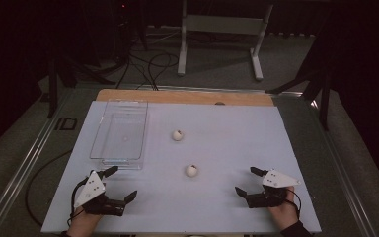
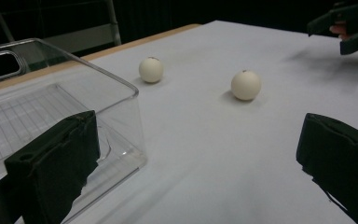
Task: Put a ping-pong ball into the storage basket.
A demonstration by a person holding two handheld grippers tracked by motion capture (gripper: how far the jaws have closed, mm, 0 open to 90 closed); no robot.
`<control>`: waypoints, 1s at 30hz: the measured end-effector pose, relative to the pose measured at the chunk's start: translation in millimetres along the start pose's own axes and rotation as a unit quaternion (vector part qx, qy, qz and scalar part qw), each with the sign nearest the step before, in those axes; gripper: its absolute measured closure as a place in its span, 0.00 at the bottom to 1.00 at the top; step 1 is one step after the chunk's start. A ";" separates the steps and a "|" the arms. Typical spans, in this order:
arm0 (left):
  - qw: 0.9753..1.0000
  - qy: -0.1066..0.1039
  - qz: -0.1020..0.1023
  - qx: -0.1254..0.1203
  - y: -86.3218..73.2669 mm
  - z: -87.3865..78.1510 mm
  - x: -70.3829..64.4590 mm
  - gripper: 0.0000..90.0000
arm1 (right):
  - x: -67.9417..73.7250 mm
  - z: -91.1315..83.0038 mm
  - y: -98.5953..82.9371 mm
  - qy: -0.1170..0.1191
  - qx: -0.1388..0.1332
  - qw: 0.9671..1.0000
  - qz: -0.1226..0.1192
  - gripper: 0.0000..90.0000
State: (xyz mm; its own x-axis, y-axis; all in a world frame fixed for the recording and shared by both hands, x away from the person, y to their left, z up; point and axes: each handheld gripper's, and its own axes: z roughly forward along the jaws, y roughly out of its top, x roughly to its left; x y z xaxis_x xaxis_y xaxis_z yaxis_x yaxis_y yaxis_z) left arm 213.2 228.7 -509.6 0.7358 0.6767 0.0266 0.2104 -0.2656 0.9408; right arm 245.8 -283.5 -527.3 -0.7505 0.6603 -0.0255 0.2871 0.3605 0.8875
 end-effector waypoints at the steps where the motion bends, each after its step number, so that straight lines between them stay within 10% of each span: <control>1: 1.000 -0.002 -0.001 0.004 -0.1 0.5 -0.1 0.01 | -0.2 -0.2 -0.1 0.001 -0.002 1.000 0.002 0.10; 30: 1.000 -0.014 0.002 0.023 1.7 3.6 -3.3 0.01 | 1.4 -3.2 3.1 -0.007 -0.010 1.000 -0.001 0.10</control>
State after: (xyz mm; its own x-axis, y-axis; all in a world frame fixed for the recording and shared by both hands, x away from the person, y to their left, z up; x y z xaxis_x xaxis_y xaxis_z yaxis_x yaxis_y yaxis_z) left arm 213.4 223.6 -509.3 0.7540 0.6565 0.0193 0.2374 -0.2998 0.9240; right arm 243.8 -283.5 -523.1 -0.7421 0.6695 -0.0333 0.2735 0.3478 0.8968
